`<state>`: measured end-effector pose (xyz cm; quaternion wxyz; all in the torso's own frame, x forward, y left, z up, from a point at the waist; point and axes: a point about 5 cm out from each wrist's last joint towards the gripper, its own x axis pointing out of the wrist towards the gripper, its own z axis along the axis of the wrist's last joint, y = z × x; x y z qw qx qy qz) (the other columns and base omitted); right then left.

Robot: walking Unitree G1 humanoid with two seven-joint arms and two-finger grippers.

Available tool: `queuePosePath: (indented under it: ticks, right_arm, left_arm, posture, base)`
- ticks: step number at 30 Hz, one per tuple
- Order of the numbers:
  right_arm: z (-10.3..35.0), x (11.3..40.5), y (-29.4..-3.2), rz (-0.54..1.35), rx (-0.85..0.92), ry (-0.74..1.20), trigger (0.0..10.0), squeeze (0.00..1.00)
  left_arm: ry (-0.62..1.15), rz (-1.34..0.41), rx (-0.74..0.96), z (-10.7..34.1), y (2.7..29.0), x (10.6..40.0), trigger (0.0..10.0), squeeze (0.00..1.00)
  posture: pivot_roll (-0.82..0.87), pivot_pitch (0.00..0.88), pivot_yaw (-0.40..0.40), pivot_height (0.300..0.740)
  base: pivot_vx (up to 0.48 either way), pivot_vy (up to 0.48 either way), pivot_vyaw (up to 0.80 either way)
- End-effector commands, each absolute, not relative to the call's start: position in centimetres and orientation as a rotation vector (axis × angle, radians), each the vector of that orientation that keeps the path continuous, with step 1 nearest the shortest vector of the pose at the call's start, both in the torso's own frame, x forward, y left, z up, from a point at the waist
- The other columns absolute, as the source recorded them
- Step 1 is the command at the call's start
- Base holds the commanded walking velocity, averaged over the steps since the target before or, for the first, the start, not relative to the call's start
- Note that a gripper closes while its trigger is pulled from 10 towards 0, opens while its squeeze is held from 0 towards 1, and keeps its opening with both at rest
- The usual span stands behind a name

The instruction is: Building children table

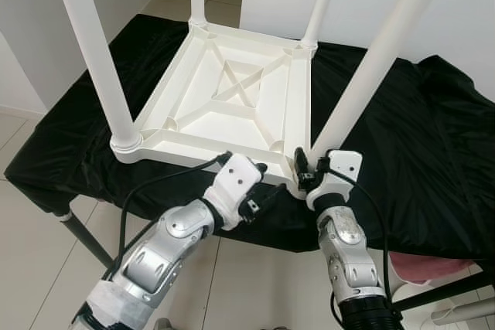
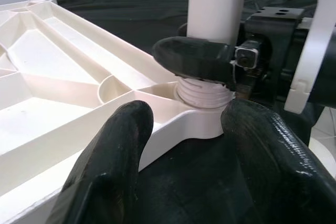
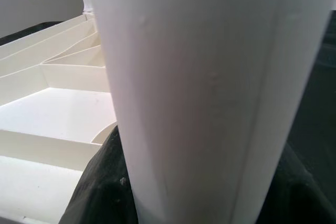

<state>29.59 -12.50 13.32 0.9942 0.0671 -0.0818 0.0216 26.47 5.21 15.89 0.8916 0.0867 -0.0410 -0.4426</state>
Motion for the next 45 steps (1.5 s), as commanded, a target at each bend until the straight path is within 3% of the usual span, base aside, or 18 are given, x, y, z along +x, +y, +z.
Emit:
queuePosePath:
  ticks: [1, 6, 7, 8, 19, 20, 21, 28, 31, 35, 36, 37, 39, 40, 41, 45]
  right_arm:
    - [12.6, 29.2, -12.2, 0.031, 0.193, -0.121, 10.0, 0.00]
    - [12.7, 29.1, -12.0, 0.050, 0.192, -0.127, 10.0, 0.00]
    - [12.7, 29.0, -11.9, 0.063, 0.196, -0.129, 10.0, 0.92]
    - [13.1, 28.8, -12.0, 0.088, 0.218, -0.151, 10.0, 1.00]
    - [13.5, 28.5, -13.5, 0.172, 0.164, -0.170, 10.0, 1.00]
    - [13.5, 28.4, -13.7, 0.201, 0.152, -0.167, 10.0, 0.54]
    - [13.5, 28.3, -14.1, 0.245, 0.131, -0.164, 10.0, 0.00]
    - [13.7, 28.5, -15.2, 0.354, 0.061, -0.157, 10.0, 0.00]
    - [13.5, 29.4, -15.8, 0.551, -0.052, -0.112, 10.0, 0.00]
    - [13.5, 30.0, -15.7, 0.591, -0.090, -0.102, 10.0, 0.00]
    - [13.5, 30.3, -15.7, 0.598, -0.107, -0.097, 5.4, 0.00]
    - [13.5, 30.3, -15.7, 0.598, -0.107, -0.097, 5.4, 0.00]
    - [13.5, 30.8, -15.9, 0.610, -0.119, -0.088, 0.9, 0.00]
    - [13.5, 30.8, -15.9, 0.610, -0.119, -0.088, 0.9, 0.00]
    - [13.4, 30.9, -16.0, 0.612, -0.123, -0.081, 0.0, 0.00]
    - [13.3, 30.9, -16.2, 0.617, -0.109, -0.072, 0.0, 0.00]
  left_arm:
    - [-0.085, -0.994, 0.189, 16.1, 4.9, 26.1, 10.0, 0.00]
    - [-0.083, -0.999, 0.184, 16.0, 4.8, 26.0, 10.0, 0.00]
    - [-0.082, -1.000, 0.184, 16.0, 4.7, 25.9, 10.0, 0.00]
    - [-0.081, -0.999, 0.183, 16.0, 4.7, 25.9, 10.0, 0.00]
    - [-0.080, -0.997, 0.179, 16.0, 4.7, 25.8, 10.0, 0.00]
    - [-0.080, -0.997, 0.178, 16.0, 4.7, 25.8, 10.0, 0.00]
    - [-0.079, -0.996, 0.179, 16.0, 4.8, 25.8, 10.0, 0.00]
    - [-0.078, -0.996, 0.179, 16.0, 4.8, 25.8, 10.0, 0.00]
    - [-0.081, -0.995, 0.178, 16.0, 4.7, 25.9, 10.0, 0.00]
    - [-0.081, -0.992, 0.180, 16.0, 4.8, 26.0, 10.0, 0.00]
    - [-0.082, -0.991, 0.182, 16.1, 4.8, 26.0, 10.0, 0.00]
    - [-0.082, -0.991, 0.182, 16.1, 4.8, 26.0, 10.0, 0.00]
    - [-0.084, -0.988, 0.183, 16.1, 4.9, 26.0, 10.0, 0.00]
    - [-0.084, -0.988, 0.183, 16.1, 4.9, 26.0, 10.0, 0.00]
    - [-0.084, -0.984, 0.184, 16.1, 4.9, 25.9, 10.0, 0.00]
    - [-0.081, -0.977, 0.183, 16.1, 5.1, 25.9, 10.0, 0.00]
  posture:
    - [0.04, 0.104, -0.070, 0.740]
    - [0.04, 0.105, -0.070, 0.740]
    - [0.04, 0.107, -0.070, 0.740]
    - [0.04, 0.110, -0.072, 0.740]
    - [0.04, 0.115, -0.073, 0.740]
    - [0.04, 0.115, -0.073, 0.740]
    - [0.04, 0.117, -0.071, 0.740]
    - [0.04, 0.115, -0.072, 0.740]
    - [0.04, 0.111, -0.073, 0.740]
    - [0.05, 0.109, -0.075, 0.740]
    - [0.05, 0.109, -0.077, 0.740]
    - [0.05, 0.109, -0.077, 0.740]
    - [0.06, 0.109, -0.080, 0.740]
    - [0.06, 0.109, -0.080, 0.740]
    - [0.06, 0.107, -0.085, 0.740]
    - [0.06, 0.107, -0.087, 0.740]
  base:
    - [0.000, 0.000, 0.00]
    - [0.000, 0.000, 0.00]
    - [0.000, 0.000, 0.00]
    - [0.000, 0.000, 0.00]
    - [0.000, 0.000, 0.00]
    - [0.000, 0.000, 0.00]
    - [0.000, 0.000, 0.00]
    - [0.000, 0.000, 0.00]
    - [0.000, 0.000, 0.00]
    - [0.000, 0.000, 0.00]
    - [0.000, 0.000, 0.00]
    - [0.000, 0.000, 0.00]
    - [0.000, 0.000, 0.00]
    - [0.000, 0.000, 0.00]
    - [0.000, 0.000, 0.00]
    - [0.000, 0.000, 0.00]
